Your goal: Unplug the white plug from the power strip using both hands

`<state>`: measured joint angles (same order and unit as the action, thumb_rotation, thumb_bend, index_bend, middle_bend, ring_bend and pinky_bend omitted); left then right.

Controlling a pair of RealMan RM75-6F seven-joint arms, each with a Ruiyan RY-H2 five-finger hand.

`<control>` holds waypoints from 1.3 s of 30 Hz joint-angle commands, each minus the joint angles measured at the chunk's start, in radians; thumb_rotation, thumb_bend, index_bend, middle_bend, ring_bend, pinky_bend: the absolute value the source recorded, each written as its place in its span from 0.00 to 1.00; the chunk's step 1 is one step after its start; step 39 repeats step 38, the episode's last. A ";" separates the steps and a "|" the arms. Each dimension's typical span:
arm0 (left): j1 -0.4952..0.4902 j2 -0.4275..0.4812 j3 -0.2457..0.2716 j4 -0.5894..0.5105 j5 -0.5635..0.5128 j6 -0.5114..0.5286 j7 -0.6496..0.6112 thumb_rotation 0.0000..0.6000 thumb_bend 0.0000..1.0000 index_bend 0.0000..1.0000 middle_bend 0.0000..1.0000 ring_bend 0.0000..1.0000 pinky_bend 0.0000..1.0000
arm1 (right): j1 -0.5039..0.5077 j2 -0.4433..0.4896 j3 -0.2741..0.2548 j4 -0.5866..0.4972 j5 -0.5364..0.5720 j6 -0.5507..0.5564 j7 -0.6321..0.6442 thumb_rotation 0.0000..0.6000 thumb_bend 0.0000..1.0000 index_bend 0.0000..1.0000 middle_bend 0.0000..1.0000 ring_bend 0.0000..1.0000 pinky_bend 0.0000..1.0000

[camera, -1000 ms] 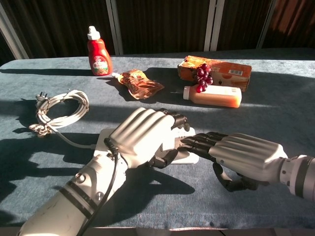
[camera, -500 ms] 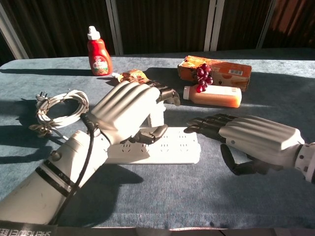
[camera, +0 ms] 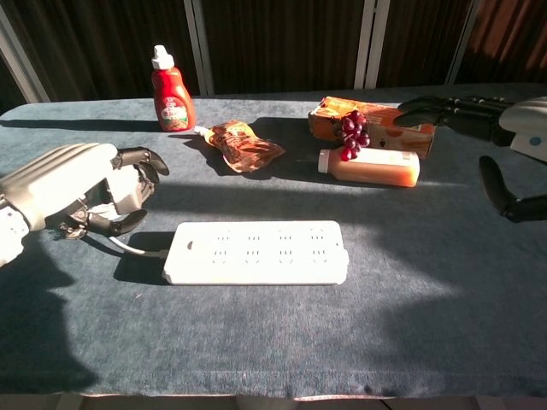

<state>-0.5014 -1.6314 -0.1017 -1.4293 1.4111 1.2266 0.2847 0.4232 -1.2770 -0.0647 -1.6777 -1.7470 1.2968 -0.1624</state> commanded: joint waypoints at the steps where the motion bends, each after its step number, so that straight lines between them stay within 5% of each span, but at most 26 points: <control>1: 0.053 0.063 0.045 0.003 -0.035 -0.024 -0.089 1.00 0.52 0.25 0.35 0.37 0.46 | -0.049 0.070 -0.030 -0.045 0.003 0.032 -0.039 1.00 0.88 0.00 0.01 0.00 0.00; 11: 0.078 0.084 0.077 0.082 -0.058 -0.112 -0.280 1.00 0.40 0.00 0.01 0.02 0.23 | -0.142 0.178 -0.047 -0.132 0.110 0.050 -0.194 1.00 0.62 0.00 0.00 0.00 0.00; 18: 0.102 0.161 0.096 0.027 0.011 -0.060 -0.361 1.00 0.37 0.00 0.00 0.00 0.18 | -0.175 0.196 -0.038 -0.119 0.145 0.059 -0.196 1.00 0.54 0.00 0.00 0.00 0.00; 23: 0.199 0.318 0.134 -0.091 0.118 0.159 -0.255 1.00 0.42 0.00 0.00 0.00 0.14 | -0.249 0.200 -0.024 -0.074 0.189 0.152 -0.153 1.00 0.54 0.00 0.00 0.00 0.00; 28: 0.324 0.423 0.190 -0.164 0.201 0.360 -0.226 1.00 0.43 0.00 0.00 0.00 0.09 | -0.344 0.165 0.009 0.003 0.283 0.260 -0.128 1.00 0.41 0.00 0.00 0.00 0.00; 39: 0.350 0.470 0.226 -0.151 0.224 0.328 -0.286 1.00 0.43 0.00 0.00 0.00 0.07 | -0.371 0.172 0.020 0.014 0.235 0.295 -0.076 1.00 0.38 0.00 0.00 0.00 0.00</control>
